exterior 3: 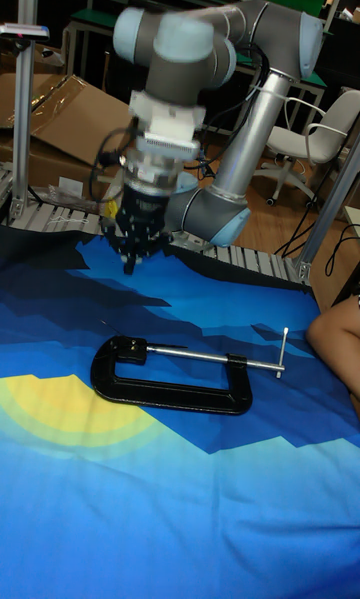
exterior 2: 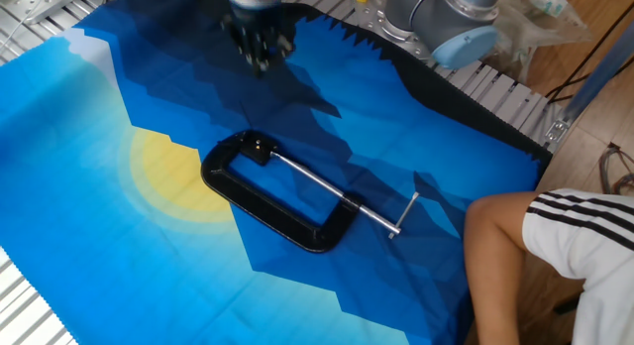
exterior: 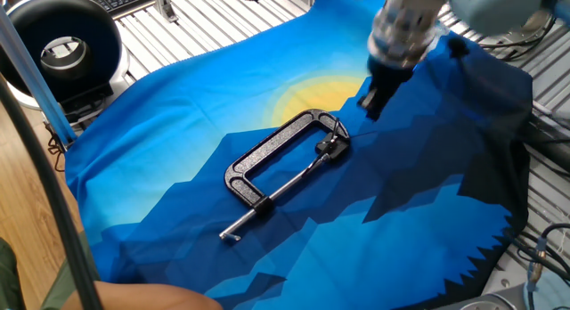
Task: Turn the hands of a clock
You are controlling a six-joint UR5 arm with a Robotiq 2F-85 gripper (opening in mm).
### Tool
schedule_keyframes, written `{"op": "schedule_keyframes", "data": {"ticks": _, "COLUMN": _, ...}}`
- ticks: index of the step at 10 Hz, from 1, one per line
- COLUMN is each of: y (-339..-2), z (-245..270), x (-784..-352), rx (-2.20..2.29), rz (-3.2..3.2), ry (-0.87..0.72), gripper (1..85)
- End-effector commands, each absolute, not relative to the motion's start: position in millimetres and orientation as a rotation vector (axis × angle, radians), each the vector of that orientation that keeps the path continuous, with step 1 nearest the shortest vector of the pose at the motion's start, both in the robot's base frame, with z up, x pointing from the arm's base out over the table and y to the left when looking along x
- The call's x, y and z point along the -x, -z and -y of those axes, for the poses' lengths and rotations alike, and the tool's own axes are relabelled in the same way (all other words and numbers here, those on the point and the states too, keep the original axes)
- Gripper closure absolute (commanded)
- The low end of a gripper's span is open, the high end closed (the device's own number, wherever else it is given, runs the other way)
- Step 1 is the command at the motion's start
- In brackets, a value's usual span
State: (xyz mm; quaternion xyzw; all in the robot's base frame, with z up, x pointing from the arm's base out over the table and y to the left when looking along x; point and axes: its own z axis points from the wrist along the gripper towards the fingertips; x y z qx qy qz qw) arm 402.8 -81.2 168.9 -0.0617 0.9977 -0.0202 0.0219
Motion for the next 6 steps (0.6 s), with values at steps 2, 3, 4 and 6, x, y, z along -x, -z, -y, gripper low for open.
{"op": "schedule_keyframes", "data": {"ticks": 2, "y": -218, "z": 80, "x": -401, "rx": -0.131, "rz": -3.072, "ry": -0.025, "gripper": 84.3}}
{"op": "schedule_keyframes", "data": {"ticks": 3, "y": -218, "z": 73, "x": -402, "rx": -0.212, "rz": -3.065, "ry": -0.072, "gripper": 84.3}}
{"op": "schedule_keyframes", "data": {"ticks": 4, "y": -218, "z": 67, "x": -403, "rx": -0.272, "rz": -3.060, "ry": -0.110, "gripper": 84.3}}
{"op": "schedule_keyframes", "data": {"ticks": 6, "y": -216, "z": 81, "x": -396, "rx": -0.243, "rz": -3.085, "ry": -0.040, "gripper": 84.3}}
